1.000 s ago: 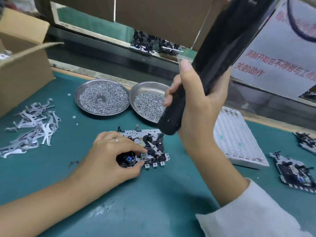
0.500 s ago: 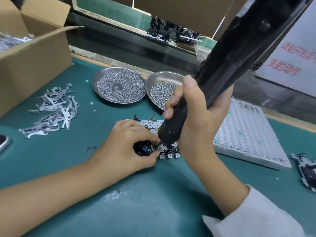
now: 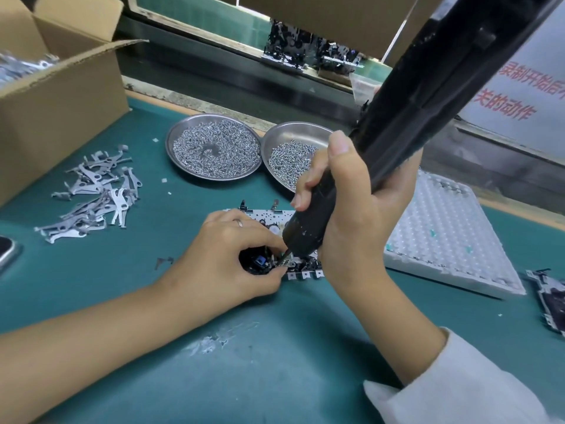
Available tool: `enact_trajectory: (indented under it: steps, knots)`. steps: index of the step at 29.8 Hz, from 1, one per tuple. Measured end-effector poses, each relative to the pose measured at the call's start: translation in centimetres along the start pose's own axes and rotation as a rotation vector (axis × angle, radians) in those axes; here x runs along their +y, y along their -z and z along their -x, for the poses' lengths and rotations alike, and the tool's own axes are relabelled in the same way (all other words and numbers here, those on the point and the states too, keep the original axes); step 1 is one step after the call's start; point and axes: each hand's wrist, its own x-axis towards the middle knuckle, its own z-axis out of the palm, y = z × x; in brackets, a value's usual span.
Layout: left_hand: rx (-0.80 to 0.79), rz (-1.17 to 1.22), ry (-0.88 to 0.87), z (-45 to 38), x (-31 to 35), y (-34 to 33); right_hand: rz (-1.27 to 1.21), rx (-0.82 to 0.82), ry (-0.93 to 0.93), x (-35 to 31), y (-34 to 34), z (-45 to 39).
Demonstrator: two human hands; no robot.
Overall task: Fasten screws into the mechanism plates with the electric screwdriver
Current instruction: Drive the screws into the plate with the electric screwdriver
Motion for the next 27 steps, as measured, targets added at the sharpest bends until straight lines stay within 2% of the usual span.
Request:
enact_trajectory:
  steps: [27]
  knots:
    - [0.021,0.021,-0.004,0.13,0.06,-0.11,-0.014,-0.024,0.033,-0.03,0.6,-0.36]
